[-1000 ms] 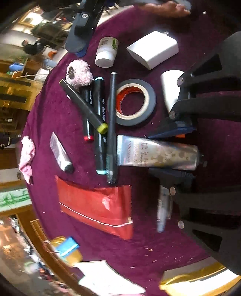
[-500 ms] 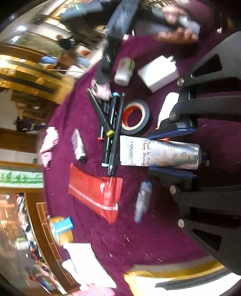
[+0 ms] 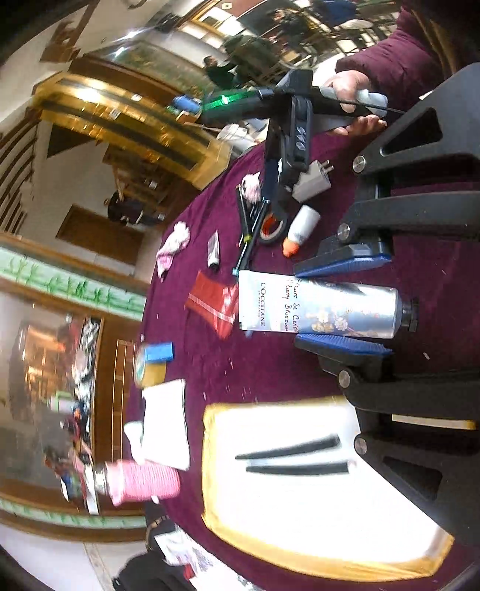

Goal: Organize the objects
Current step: 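Carry the tube toward the tray with the left tool while the right tool grasps the white orange-capped bottle, then set the tube in the tray with the left tool while the right tool sets the bottle beside it, then move the left tool back to the table and grasp the black tape roll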

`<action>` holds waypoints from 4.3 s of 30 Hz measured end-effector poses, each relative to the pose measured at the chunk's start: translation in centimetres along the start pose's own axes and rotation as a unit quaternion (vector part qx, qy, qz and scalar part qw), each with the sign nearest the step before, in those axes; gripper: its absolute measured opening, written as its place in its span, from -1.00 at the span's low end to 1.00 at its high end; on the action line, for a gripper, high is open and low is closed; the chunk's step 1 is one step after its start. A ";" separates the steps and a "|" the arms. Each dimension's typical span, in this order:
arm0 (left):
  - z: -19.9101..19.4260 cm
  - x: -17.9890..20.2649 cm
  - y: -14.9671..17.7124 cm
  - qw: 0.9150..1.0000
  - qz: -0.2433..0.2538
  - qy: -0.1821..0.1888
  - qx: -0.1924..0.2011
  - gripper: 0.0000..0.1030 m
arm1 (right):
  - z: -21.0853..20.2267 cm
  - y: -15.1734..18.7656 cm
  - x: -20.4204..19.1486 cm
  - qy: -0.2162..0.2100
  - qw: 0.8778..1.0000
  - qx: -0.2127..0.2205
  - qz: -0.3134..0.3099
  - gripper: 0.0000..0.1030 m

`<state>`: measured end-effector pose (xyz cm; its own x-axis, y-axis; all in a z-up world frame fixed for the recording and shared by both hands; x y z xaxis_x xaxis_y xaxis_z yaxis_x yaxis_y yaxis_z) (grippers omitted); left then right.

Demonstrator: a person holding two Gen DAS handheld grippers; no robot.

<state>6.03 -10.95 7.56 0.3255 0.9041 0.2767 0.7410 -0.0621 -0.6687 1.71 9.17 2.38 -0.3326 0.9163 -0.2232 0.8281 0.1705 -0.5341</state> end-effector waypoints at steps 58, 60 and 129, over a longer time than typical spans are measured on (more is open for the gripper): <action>6.7 -20.3 -3.0 0.978 -0.140 -0.113 -0.108 -0.46 | 14.4 -11.5 -20.4 -0.051 0.988 -0.142 0.032 -0.53; 7.7 -20.9 -2.7 0.975 -0.150 -0.113 -0.120 -0.45 | 15.1 -11.8 -20.4 -0.036 0.989 -0.141 0.028 -0.53; 21.1 12.3 -3.5 0.981 0.109 -0.025 -0.158 0.31 | -7.7 1.4 13.9 0.035 0.962 0.165 0.213 0.50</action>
<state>-4.93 9.34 -1.26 0.4734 0.8738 0.1109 0.8042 -0.3774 -0.4592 1.77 24.97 4.82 0.0454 0.9016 -0.4301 0.6908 -0.3393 -0.6385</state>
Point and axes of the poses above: each gripper's, at about its wrist camera, not at the fingertips, and z roughly the way its jaws point, x to its right, y to its underside, the point moved 5 cm from there along z, roughly the way its jaws point, and after that the axes turned 5 degrees about -x, right-handed, at the moved point
